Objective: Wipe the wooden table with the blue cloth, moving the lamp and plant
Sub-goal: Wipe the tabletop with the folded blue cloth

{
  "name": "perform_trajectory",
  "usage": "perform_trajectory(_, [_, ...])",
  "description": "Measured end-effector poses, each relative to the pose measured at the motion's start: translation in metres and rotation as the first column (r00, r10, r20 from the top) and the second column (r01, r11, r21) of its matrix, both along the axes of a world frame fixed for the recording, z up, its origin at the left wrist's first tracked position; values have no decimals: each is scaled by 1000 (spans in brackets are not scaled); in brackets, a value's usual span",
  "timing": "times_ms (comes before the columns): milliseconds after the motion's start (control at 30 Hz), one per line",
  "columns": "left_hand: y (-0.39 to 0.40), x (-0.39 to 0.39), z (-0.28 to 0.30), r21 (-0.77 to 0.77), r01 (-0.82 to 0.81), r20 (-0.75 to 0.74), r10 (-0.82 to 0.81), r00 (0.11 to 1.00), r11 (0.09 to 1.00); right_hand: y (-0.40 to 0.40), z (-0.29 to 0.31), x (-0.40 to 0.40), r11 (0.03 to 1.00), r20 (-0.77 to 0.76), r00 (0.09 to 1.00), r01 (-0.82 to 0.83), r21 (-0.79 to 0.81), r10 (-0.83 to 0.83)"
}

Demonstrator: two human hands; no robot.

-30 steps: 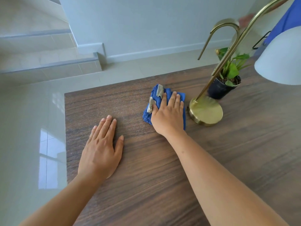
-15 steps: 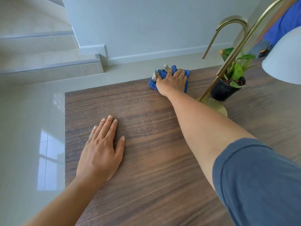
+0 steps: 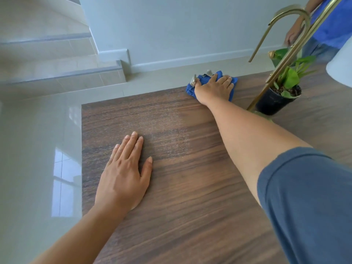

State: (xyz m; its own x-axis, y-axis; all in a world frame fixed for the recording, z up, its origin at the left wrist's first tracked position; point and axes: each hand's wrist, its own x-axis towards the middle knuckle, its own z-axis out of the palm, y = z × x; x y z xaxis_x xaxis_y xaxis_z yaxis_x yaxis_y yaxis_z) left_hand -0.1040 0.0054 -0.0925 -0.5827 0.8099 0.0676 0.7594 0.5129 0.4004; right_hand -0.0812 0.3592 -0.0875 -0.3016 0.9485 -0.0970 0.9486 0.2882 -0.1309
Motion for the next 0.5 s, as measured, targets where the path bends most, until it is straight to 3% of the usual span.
perform_trajectory(100, [0, -1, -1, -4, -2, -3, 2, 1000, 1000, 3, 6, -5, 996, 1, 996, 89, -31, -89])
perform_trajectory(167, [0, -1, -1, -5, 1, -8, -1, 1000, 1000, -16, 8, -5, 998, -28, 998, 49, -32, -49])
perform_trajectory(300, [0, 1, 2, -23, 13, -5, -13, 1000, 1000, -115, -7, 19, 939, -85, 935, -343, 29, 345])
perform_trajectory(367, [-1, 1, 2, -24, 11, -8, -11, 1000, 1000, -129, -11, 26, 904, -72, 901, -427, 26, 428])
perform_trajectory(500, [-2, 0, 3, -17, 4, -7, -4, 1000, 1000, -72, -2, 13, 978, -75, 975, -210, 10, 211])
